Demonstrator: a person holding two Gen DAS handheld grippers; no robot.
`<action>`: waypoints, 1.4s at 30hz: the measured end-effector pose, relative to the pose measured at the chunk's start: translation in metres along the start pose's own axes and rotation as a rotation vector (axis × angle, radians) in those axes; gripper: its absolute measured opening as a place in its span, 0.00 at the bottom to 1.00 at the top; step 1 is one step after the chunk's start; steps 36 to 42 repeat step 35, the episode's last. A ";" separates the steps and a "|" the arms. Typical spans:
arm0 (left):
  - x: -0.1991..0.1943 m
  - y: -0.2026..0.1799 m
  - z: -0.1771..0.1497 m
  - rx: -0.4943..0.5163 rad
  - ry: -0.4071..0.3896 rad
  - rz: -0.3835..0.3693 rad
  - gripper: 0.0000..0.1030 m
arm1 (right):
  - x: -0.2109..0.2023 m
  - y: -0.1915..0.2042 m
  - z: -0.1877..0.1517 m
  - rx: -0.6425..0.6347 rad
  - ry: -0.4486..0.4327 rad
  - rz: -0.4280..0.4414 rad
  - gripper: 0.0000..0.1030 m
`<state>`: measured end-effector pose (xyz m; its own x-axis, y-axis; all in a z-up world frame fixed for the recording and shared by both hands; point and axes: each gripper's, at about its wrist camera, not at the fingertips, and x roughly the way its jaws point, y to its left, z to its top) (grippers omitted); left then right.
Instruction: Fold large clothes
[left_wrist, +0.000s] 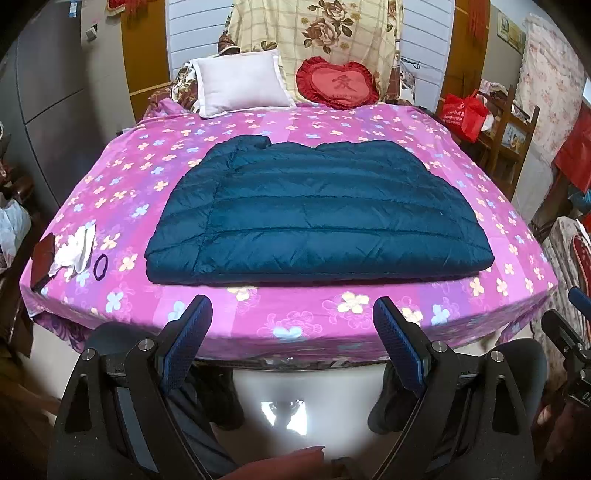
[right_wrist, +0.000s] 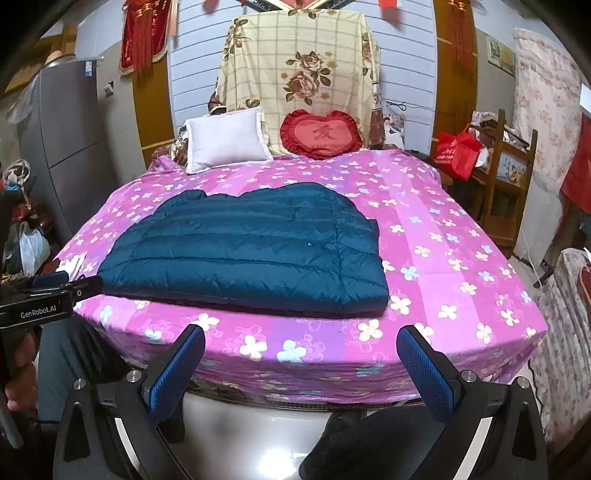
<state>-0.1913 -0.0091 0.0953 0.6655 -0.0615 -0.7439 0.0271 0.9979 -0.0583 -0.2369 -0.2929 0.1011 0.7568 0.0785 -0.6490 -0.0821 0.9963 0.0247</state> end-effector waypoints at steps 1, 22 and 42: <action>0.000 0.000 0.000 0.001 -0.001 -0.001 0.86 | 0.000 0.000 0.000 0.001 0.000 0.001 1.00; 0.008 0.002 -0.001 -0.008 0.025 0.000 0.86 | 0.004 0.002 -0.002 -0.005 0.011 0.005 1.00; 0.009 -0.001 -0.004 -0.007 0.020 -0.014 0.86 | 0.005 0.002 -0.001 -0.005 0.011 0.004 1.00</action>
